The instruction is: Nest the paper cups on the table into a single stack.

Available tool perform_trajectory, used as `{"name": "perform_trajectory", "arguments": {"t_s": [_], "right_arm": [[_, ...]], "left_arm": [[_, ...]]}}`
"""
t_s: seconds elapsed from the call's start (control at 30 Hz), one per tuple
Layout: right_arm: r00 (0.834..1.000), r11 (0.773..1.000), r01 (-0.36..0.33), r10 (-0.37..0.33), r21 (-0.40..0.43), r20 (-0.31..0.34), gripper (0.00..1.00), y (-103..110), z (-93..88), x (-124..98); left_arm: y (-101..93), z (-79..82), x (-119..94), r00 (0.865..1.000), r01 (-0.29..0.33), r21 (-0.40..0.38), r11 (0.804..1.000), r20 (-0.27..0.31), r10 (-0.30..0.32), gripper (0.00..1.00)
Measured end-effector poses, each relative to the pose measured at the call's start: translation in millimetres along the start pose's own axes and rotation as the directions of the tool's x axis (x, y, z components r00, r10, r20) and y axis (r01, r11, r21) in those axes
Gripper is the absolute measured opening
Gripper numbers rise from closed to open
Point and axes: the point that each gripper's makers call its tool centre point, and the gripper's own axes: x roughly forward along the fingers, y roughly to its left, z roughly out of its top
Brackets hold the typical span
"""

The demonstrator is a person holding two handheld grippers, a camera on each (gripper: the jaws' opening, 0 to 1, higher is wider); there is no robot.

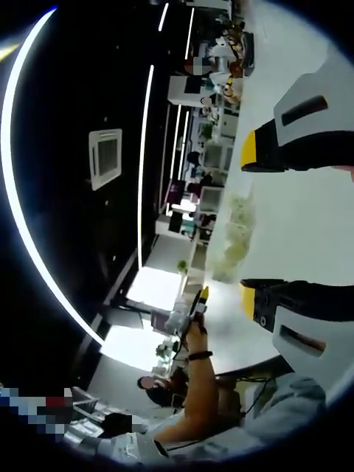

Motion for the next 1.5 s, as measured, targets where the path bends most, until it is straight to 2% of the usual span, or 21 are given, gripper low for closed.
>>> {"name": "perform_trajectory", "arguments": {"t_s": [0.17, 0.37, 0.5, 0.57, 0.7, 0.8, 0.93, 0.97, 1.23, 1.37, 1.5], "right_arm": [[1.000, 1.000, 0.002, -0.002, 0.000, -0.002, 0.61, -0.1, -0.5, 0.1], [1.000, 1.000, 0.004, -0.004, -0.001, -0.001, 0.61, -1.2, -0.5, 0.3], [1.000, 1.000, 0.006, -0.006, -0.001, -0.001, 0.61, -1.7, -0.7, -0.1], [1.000, 1.000, 0.007, -0.007, -0.003, 0.001, 0.61, -1.2, 0.5, -0.6], [1.000, 1.000, 0.008, -0.008, -0.006, 0.003, 0.61, -1.3, 1.6, -1.5], [1.000, 1.000, 0.011, -0.011, -0.005, 0.003, 0.61, -2.7, 1.5, -2.0], [1.000, 1.000, 0.012, -0.012, -0.006, 0.004, 0.61, -3.1, 1.2, -2.0], [1.000, 1.000, 0.011, -0.011, -0.005, 0.004, 0.61, -3.0, 1.2, -1.9], [1.000, 1.000, 0.007, -0.007, -0.008, 0.010, 0.61, -2.7, 2.1, -2.1], [1.000, 1.000, 0.006, -0.006, -0.009, 0.013, 0.61, -2.0, 3.4, -1.7], [1.000, 1.000, 0.006, -0.006, -0.007, 0.009, 0.61, -2.2, 2.0, -1.0]], "left_arm": [[-2.4, -3.8, 3.1, 1.000, 0.001, -0.001, 1.000, -0.010, -0.001, 0.58], [13.7, -5.9, 15.4, 1.000, -0.004, -0.013, 1.000, -0.018, 0.004, 0.58], [17.7, -6.1, 21.2, 1.000, -0.004, -0.010, 1.000, -0.022, 0.004, 0.58], [10.2, -6.7, 19.4, 1.000, -0.005, -0.011, 1.000, -0.026, 0.005, 0.58], [12.7, -6.6, 27.7, 0.999, -0.006, -0.012, 1.000, -0.032, 0.006, 0.58], [2.1, -7.3, 24.8, 0.999, -0.004, -0.007, 1.000, -0.035, 0.004, 0.58], [0.4, -7.7, 24.2, 0.999, -0.002, -0.006, 1.000, -0.037, 0.002, 0.58], [-5.9, -7.6, 22.8, 0.999, -0.002, -0.005, 1.000, -0.038, 0.002, 0.58], [-3.0, -9.7, 28.4, 0.999, 0.000, -0.005, 1.000, -0.047, 0.000, 0.58], [6.9, -10.7, 36.5, 0.999, 0.001, -0.003, 1.000, -0.054, -0.001, 0.58], [4.9, -12.8, 34.7, 0.998, 0.000, -0.010, 1.000, -0.056, -0.001, 0.58]]}}
